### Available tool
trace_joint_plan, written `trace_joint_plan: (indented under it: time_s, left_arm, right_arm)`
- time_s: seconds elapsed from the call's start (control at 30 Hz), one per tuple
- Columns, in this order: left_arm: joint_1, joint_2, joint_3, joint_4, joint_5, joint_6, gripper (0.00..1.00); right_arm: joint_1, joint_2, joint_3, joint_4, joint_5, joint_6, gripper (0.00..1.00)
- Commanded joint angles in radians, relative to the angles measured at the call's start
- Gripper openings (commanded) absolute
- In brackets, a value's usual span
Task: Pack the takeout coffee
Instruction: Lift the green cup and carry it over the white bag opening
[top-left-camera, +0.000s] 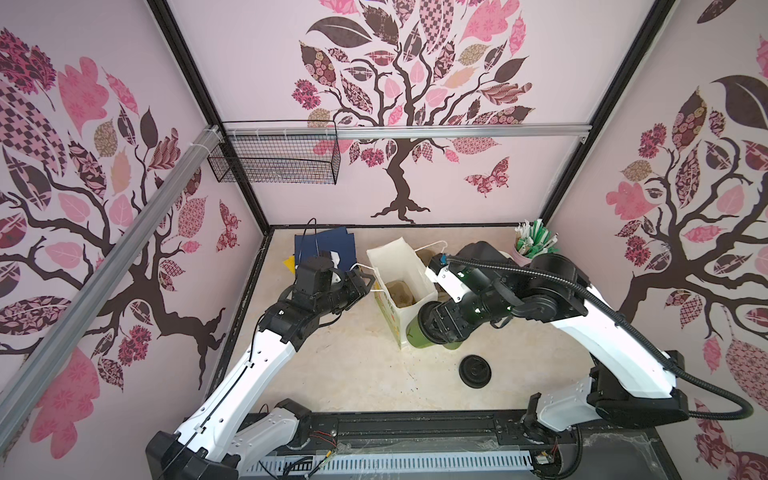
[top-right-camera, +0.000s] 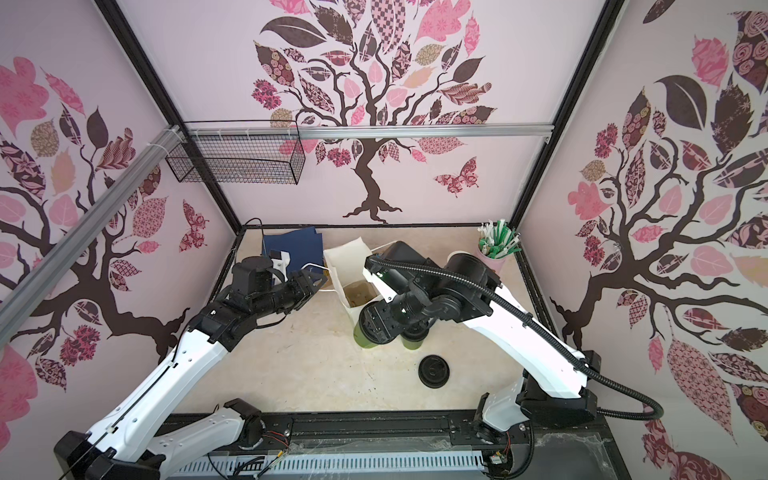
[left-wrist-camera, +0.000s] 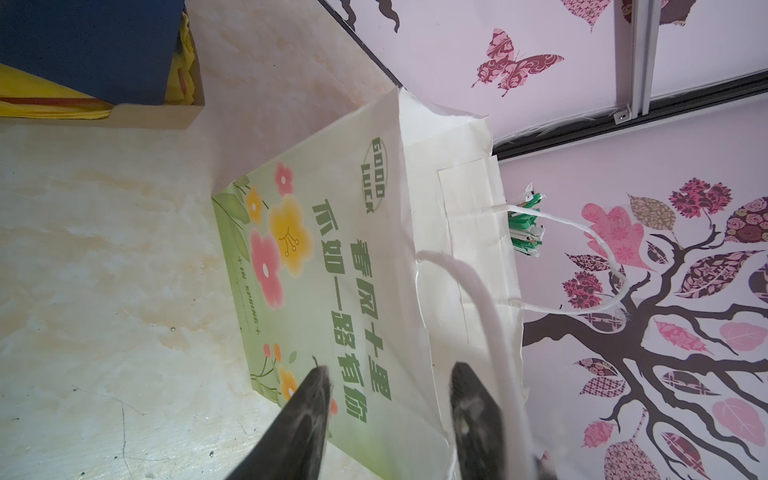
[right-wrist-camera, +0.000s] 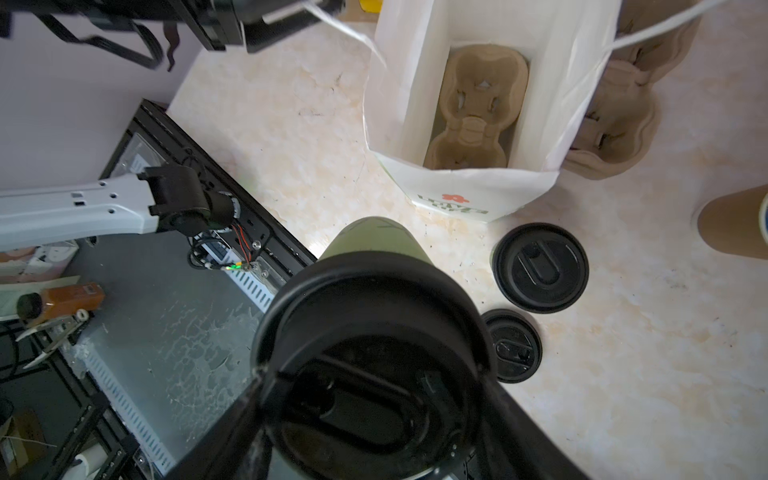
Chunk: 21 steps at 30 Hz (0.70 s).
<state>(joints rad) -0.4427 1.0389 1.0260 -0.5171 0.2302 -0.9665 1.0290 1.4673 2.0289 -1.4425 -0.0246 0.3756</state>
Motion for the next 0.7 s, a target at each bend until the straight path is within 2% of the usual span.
trace_joint_plan:
  time_s: [0.0, 0.2, 0.4, 0.53, 0.67]
  left_arm:
    - [0.004, 0.006, 0.029, 0.017, 0.006, 0.017, 0.5]
    - [0.004, 0.007, 0.031, 0.015, 0.009, 0.02, 0.49]
    - [0.005, 0.003, 0.032, 0.015, 0.009, 0.02, 0.5]
    - [0.004, -0.003, 0.035, 0.008, 0.006, 0.025, 0.54]
    - [0.004, -0.005, 0.041, 0.002, 0.003, 0.029, 0.6]
  right_arm:
    - [-0.019, 0.038, 0.091, -0.032, -0.041, -0.013, 0.67]
    - [-0.034, 0.097, 0.233, -0.027, -0.088, -0.022, 0.67]
    - [-0.081, 0.178, 0.365, -0.027, -0.056, -0.032, 0.66]
    - [-0.108, 0.241, 0.439, -0.027, 0.007, -0.031, 0.66]
    - [-0.139, 0.297, 0.425, -0.029, 0.09, -0.033, 0.66]
